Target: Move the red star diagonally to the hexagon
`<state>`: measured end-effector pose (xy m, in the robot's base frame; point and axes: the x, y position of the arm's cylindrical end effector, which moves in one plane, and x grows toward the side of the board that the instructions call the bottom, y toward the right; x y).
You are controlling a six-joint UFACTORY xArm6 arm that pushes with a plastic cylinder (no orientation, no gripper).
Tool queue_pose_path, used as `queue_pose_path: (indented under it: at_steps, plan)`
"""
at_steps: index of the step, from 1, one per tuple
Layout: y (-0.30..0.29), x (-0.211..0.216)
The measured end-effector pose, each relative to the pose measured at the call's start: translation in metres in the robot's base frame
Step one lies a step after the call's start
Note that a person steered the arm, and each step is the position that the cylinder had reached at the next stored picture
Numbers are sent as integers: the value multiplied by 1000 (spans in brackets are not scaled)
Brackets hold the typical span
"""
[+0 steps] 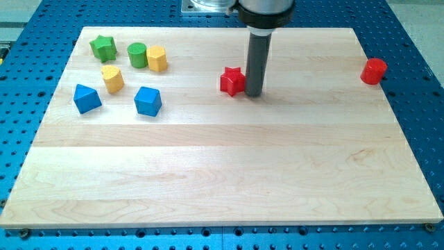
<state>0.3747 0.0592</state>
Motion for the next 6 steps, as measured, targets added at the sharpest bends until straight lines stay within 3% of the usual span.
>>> queue_pose_path:
  at_steps: [1, 2, 3, 4, 5, 6]
  plan:
    - [-6, -30]
    - [-62, -11]
    - [-69, 26]
    - [-22, 50]
    - [69, 91]
    - [208, 70]
